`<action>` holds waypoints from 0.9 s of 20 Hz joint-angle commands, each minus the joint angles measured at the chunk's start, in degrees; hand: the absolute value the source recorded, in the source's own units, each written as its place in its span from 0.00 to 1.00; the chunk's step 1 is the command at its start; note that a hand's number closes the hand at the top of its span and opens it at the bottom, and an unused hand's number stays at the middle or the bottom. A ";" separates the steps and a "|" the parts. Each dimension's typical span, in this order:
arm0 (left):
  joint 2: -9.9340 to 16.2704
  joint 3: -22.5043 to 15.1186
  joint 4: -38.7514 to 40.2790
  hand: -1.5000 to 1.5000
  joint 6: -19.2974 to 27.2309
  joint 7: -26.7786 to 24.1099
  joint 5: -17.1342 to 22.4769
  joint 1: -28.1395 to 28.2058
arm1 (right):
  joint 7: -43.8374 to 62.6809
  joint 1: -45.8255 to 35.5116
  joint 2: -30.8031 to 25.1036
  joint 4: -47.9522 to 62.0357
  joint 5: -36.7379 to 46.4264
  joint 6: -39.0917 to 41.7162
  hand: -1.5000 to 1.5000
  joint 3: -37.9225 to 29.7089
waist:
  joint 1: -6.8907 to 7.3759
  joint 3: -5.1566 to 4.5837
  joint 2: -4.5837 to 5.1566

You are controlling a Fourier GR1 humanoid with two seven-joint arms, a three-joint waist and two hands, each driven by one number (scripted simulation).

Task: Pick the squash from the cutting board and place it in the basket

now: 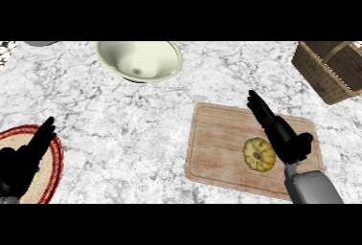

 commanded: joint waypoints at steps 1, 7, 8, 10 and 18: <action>-0.72 -0.18 -1.37 0.50 -0.78 5.29 0.36 -1.44 | 1.27 -2.08 1.41 0.00 3.23 0.93 1.00 3.83 | 1.58 -0.63 -0.92; -8.14 -4.99 3.45 0.50 -1.53 5.98 3.03 -0.87 | 5.62 -16.66 -3.86 -4.43 12.54 22.40 1.00 26.04 | 7.15 -1.46 -0.13; -9.77 -5.69 3.20 0.50 -1.20 7.52 3.94 -0.66 | 5.47 -15.11 -2.25 -5.16 12.35 24.42 1.00 29.56 | 5.51 -1.05 -0.50; -10.74 -5.11 3.99 0.50 0.27 7.12 3.96 1.11 | 5.44 -11.77 -0.60 -6.20 16.61 23.22 1.00 35.75 | 3.56 -0.80 -1.01; -10.15 -4.86 2.11 0.50 1.12 8.64 3.27 3.49 | 17.97 -19.99 -3.68 -16.26 42.28 14.87 0.00 44.63 | 1.42 -0.79 -2.21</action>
